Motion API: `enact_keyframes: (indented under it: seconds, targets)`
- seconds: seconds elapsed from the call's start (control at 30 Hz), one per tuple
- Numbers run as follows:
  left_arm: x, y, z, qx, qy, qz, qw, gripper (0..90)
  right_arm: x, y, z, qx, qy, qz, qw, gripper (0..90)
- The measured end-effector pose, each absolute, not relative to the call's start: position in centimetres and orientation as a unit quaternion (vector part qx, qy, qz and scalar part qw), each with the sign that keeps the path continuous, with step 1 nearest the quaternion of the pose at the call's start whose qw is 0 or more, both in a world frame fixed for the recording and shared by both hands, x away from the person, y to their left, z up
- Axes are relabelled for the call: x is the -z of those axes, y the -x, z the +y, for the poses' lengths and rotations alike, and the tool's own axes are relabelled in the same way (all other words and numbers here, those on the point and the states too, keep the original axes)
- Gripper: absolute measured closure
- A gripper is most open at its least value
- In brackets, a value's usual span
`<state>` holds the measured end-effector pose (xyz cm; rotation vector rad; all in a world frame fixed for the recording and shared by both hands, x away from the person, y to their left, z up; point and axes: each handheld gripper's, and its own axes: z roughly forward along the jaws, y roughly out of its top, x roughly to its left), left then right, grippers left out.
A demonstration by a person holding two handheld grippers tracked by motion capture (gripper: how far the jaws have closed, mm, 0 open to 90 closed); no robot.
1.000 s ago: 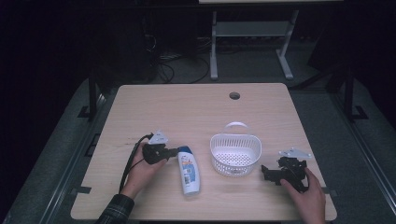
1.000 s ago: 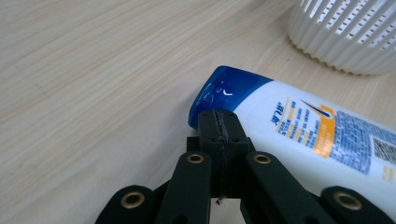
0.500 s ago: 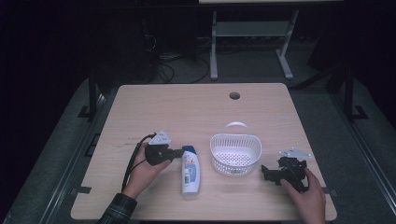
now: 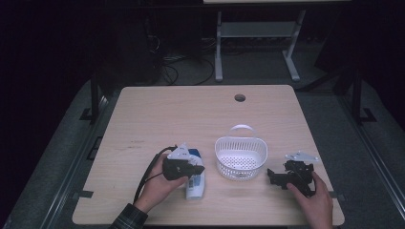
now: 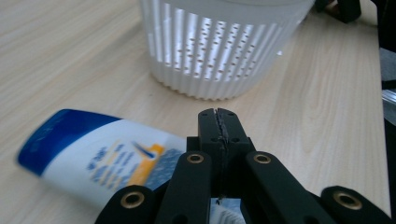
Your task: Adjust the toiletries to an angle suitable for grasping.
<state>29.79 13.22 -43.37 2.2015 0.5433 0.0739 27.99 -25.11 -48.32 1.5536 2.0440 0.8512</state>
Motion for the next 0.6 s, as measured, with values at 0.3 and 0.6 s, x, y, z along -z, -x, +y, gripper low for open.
enact_keyframes:
  seconds: [0.3, 0.6]
  targets:
    - [44.4, -28.8, 10.9, -0.012, -0.896, 0.193, 0.400, 90.0, 48.3, -28.0, -25.1, -0.307, -0.561, 0.738, 0.217, 0.0]
    - [45.5, -28.7, 10.3, -0.004, -0.909, 0.190, 0.372, 90.0, 48.3, -28.0, -25.1, -0.307, -0.561, 0.738, 0.217, 0.0]
